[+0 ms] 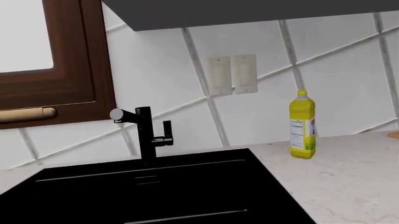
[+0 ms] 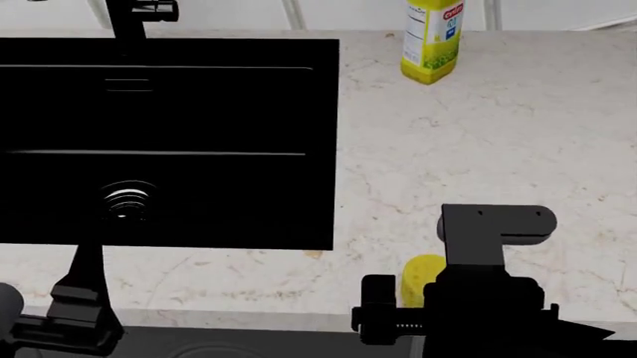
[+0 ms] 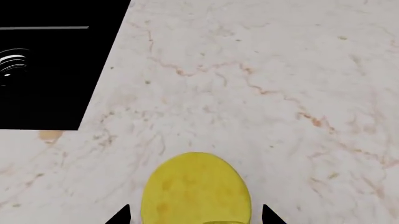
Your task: Pick up the wedge of cheese and place it on the slice of bread to prepare a simple cheese on bread dish.
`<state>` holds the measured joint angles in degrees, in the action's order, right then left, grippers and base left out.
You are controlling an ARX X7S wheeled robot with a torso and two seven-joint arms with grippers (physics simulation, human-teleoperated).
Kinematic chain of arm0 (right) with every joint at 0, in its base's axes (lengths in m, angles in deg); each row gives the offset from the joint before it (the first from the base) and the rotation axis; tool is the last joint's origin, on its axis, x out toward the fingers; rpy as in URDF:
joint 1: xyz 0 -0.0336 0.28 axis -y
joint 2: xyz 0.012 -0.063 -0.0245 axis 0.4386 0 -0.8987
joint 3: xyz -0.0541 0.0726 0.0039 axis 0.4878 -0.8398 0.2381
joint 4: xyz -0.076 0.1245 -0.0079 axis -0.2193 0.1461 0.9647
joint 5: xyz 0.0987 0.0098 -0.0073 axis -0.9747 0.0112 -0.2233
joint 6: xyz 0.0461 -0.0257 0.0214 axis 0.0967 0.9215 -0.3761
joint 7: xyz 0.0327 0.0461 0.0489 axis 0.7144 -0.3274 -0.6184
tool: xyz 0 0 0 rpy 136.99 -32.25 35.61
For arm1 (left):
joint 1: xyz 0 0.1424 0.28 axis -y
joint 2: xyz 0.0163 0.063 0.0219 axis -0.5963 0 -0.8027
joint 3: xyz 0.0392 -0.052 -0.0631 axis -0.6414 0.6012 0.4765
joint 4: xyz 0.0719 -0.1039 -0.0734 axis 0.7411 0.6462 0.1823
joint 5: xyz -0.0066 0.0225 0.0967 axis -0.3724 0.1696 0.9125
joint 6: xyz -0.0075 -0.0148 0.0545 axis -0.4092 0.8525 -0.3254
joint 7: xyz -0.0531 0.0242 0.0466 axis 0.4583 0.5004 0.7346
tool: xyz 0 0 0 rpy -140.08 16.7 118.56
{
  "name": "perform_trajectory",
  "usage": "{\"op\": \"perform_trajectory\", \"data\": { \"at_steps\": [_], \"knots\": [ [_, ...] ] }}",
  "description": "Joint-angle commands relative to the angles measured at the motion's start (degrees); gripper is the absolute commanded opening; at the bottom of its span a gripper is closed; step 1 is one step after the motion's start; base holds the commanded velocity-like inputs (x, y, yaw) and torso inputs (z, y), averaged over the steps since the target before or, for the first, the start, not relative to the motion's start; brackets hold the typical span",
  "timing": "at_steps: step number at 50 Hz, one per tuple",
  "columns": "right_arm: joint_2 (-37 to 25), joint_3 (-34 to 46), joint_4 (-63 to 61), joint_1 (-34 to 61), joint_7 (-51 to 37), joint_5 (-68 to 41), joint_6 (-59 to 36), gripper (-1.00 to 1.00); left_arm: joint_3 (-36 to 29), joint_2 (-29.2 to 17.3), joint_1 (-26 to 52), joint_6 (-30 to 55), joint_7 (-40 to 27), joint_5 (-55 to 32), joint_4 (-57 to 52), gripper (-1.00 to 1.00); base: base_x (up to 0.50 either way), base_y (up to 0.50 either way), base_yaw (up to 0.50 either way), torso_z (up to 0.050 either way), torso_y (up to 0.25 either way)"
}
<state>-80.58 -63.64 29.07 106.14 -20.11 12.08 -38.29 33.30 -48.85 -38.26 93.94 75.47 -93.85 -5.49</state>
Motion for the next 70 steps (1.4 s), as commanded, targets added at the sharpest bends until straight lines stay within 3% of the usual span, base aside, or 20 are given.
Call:
{"op": "perform_trajectory", "data": {
  "at_steps": [1,11,12,25,31,39,51,70],
  "knots": [
    [0.0,1.4,1.1,-0.5,1.1,0.8,1.3,1.00,0.0,-0.3,-0.2,-0.5,-0.5,-0.6,0.1,1.00,0.00,0.00,0.00,0.000,0.000],
    [-0.3,1.9,0.7,-0.9,1.0,1.0,1.8,1.00,-0.1,-0.7,-0.4,-0.8,-1.0,-1.0,0.2,1.00,0.00,0.00,0.00,0.000,0.000],
    [-0.4,1.8,0.1,-0.8,0.7,1.0,2.0,-1.00,-0.1,-0.7,-0.3,-0.8,-1.0,-1.1,0.2,1.00,0.00,0.00,0.00,0.000,0.000],
    [-0.5,-3.7,-11.0,3.3,-13.1,-10.5,-8.6,-1.00,-0.3,-1.0,-0.1,-0.7,-1.6,-1.8,0.3,1.00,0.00,0.00,0.00,0.000,0.000],
    [-1.7,-9.8,-14.2,7.2,-31.2,-30.1,-13.9,-1.00,-0.3,-1.2,0.0,-0.8,-1.8,-2.1,0.3,1.00,0.00,0.00,0.00,0.000,0.000],
    [-7.6,-6.8,-17.1,10.1,-46.3,-49.3,-8.5,-1.00,-0.5,-1.4,0.0,-0.9,-2.2,-2.5,0.4,1.00,0.00,0.00,0.00,0.000,0.000],
    [-16.0,-5.5,-23.3,9.4,-50.1,-56.6,-0.6,-1.00,-0.6,-1.8,0.0,-1.0,-2.9,-3.0,0.4,1.00,0.00,0.00,0.00,0.000,0.000],
    [-17.3,-3.6,-24.8,9.4,-46.3,-53.5,0.9,-1.00,-0.8,-2.3,-0.1,-1.8,-3.5,-3.8,0.7,1.00,0.00,-0.26,0.00,0.000,0.000]
  ]
}}
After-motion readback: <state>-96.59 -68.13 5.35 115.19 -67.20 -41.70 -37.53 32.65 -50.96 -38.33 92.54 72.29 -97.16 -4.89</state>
